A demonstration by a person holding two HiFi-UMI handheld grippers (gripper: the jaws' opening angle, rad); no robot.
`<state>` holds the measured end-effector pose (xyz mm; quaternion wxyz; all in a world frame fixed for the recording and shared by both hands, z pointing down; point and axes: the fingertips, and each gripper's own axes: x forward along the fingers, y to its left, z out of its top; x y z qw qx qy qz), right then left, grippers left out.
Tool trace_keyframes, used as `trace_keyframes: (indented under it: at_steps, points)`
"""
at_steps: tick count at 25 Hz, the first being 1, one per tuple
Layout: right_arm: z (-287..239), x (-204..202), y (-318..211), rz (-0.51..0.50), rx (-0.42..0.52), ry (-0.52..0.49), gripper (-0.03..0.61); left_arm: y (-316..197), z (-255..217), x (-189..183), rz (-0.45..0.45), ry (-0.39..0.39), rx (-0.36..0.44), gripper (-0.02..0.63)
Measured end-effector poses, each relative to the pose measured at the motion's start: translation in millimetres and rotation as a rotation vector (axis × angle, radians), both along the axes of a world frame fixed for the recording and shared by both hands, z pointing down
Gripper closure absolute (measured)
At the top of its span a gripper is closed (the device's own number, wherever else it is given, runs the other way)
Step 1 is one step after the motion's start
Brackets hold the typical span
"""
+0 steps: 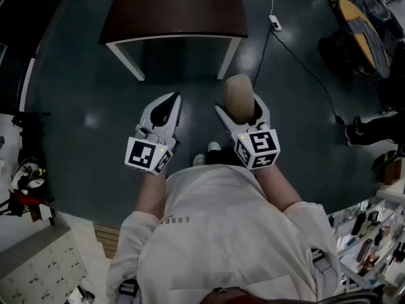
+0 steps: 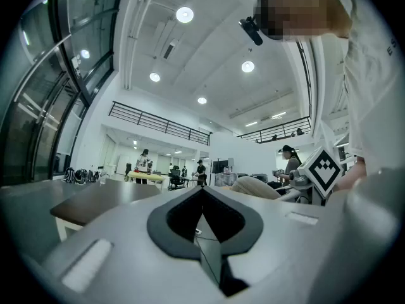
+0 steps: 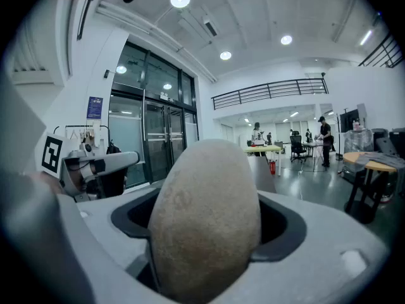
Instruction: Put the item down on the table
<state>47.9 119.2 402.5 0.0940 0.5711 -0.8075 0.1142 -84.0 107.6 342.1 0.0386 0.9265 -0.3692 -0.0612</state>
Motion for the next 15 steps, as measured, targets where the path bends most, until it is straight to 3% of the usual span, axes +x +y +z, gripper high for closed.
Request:
trace_keyframes:
  at_steps: [15]
  points:
    - [-2.8, -3.0, 7.5, 0.027, 0.012, -0.001, 0.176, 7.5, 3.4, -7.4, 0.002, 0.004, -0.015, 0.597]
